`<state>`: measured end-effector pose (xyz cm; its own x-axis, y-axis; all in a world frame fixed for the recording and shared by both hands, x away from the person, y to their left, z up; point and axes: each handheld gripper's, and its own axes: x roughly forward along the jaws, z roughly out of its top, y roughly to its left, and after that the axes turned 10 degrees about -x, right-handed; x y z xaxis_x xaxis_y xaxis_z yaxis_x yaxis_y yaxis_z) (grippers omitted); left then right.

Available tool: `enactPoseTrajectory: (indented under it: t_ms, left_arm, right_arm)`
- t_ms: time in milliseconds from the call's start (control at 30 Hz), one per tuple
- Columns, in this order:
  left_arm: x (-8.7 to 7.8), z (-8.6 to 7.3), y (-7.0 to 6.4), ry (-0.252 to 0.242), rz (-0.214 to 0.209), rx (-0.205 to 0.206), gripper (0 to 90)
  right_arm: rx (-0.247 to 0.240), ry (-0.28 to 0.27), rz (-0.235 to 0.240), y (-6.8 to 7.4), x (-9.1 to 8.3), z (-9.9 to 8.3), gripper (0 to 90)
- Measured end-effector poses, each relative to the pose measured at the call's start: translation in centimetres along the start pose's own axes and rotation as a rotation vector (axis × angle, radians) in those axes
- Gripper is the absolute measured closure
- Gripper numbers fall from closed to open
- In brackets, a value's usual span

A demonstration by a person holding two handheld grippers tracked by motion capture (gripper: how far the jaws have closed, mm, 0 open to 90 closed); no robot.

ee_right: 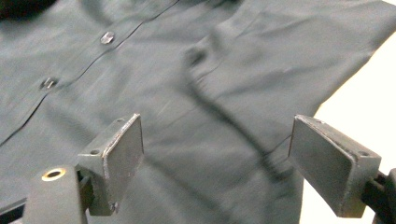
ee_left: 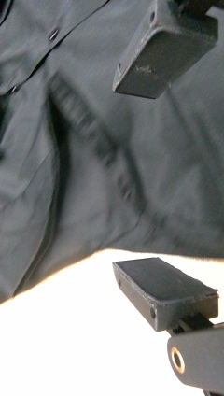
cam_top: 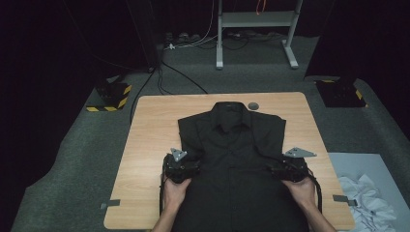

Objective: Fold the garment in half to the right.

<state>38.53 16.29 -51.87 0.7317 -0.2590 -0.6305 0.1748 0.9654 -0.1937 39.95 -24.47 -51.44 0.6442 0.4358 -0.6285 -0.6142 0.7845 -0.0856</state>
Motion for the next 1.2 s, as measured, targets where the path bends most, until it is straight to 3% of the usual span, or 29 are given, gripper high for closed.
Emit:
enactPoseTrajectory:
  t_ms: [267, 567, 800, 1133, 1200]
  left_arm:
    - [0.6, 2.4, 2.4, 0.008, 0.041, -0.067, 13.1]
    - [2.5, 4.3, 4.6, 0.072, 0.092, -0.081, 13.7]
    - [4.3, 3.7, 5.3, 0.12, 0.107, -0.086, 15.3]
    - [5.3, 3.7, 4.8, 0.108, 0.113, -0.061, 18.1]
    - [5.6, 4.2, 4.6, 0.141, 0.109, -0.047, 16.3]
  right_arm:
    - [0.099, 0.002, -0.023, -2.6, 0.8, 0.8, 18.9]
    - [0.202, 0.024, -0.058, -5.1, 1.8, 1.5, 20.5]
    - [0.22, 0.055, -0.077, -5.9, 3.0, 2.0, 21.6]
    - [0.225, 0.115, -0.091, -6.3, 5.2, 2.2, 22.6]
    - [0.213, 0.135, -0.094, -6.1, 5.6, 2.4, 22.5]
